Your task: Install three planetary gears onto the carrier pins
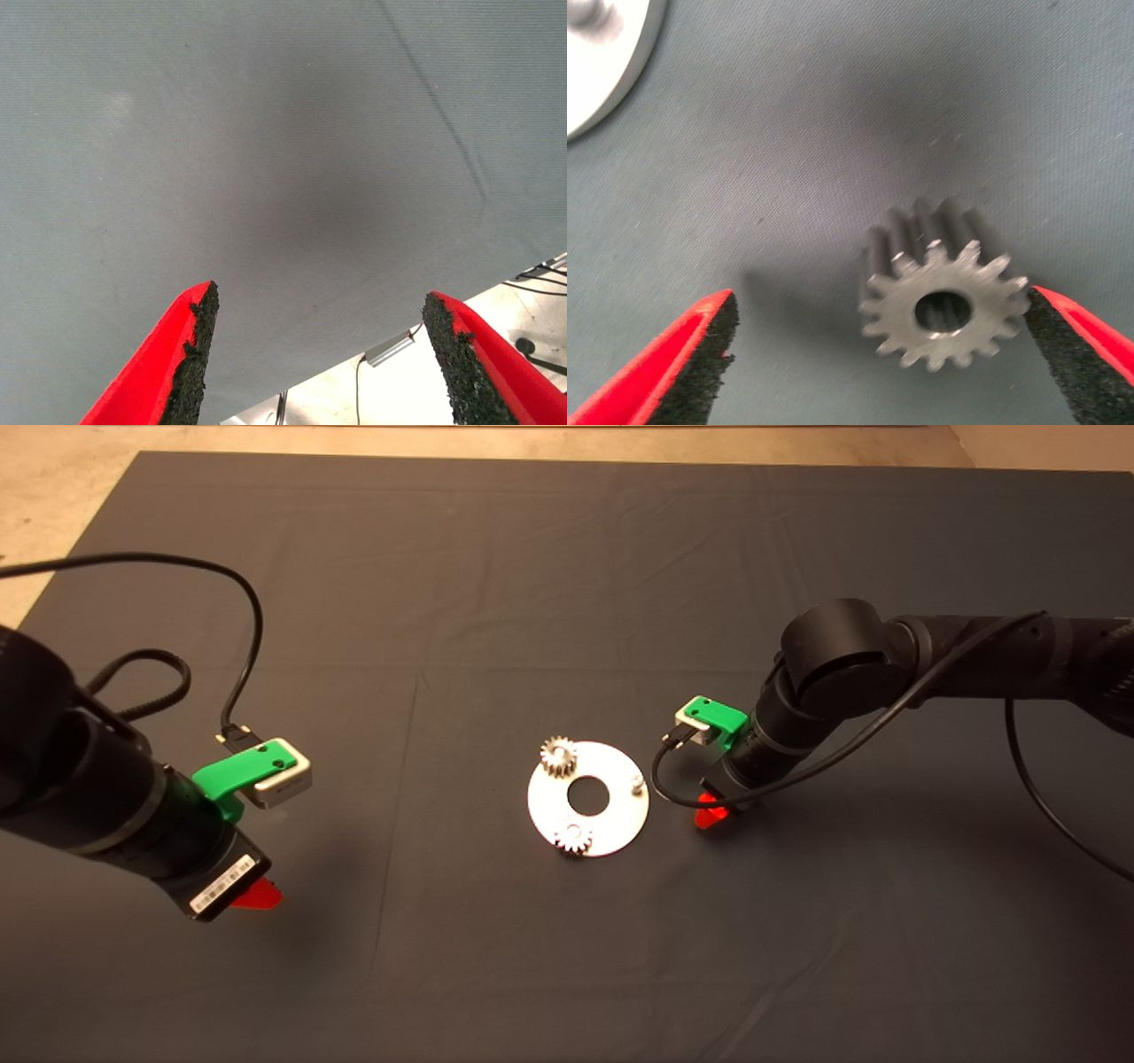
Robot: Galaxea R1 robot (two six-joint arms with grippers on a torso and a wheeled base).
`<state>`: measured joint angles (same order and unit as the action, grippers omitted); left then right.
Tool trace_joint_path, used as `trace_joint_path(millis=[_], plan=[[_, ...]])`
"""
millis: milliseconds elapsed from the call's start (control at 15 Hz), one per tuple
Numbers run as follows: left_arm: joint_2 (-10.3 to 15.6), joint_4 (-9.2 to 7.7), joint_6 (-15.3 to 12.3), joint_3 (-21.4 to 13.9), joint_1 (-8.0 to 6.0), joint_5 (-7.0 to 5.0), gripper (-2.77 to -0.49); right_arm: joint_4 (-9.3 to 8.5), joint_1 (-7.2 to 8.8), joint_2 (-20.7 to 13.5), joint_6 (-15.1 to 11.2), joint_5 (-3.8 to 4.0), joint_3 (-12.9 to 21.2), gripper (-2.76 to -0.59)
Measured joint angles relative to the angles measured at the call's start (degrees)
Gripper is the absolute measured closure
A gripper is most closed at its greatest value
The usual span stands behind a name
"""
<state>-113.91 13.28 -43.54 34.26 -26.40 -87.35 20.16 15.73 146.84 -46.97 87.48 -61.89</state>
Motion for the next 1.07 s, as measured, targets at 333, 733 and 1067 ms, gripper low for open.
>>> trace_joint_path(millis=[333, 733, 1067], plan=[[1.39, 0.00, 0.00, -0.05, 0.00, -0.04, -1.60, 1.13, 0.00, 0.00, 0.67, 0.02, -1.56, -2.12], [1.73, 0.00, 0.00, -0.09, 0.00, -0.04, -1.60, 1.93, 0.00, -0.01, 1.77, 0.00, -2.85, -1.81], [1.91, 0.00, 0.00, -0.09, 0.00, -0.04, -1.60, 1.91, 0.00, 0.00, 1.96, -0.04, -3.05, -1.68]])
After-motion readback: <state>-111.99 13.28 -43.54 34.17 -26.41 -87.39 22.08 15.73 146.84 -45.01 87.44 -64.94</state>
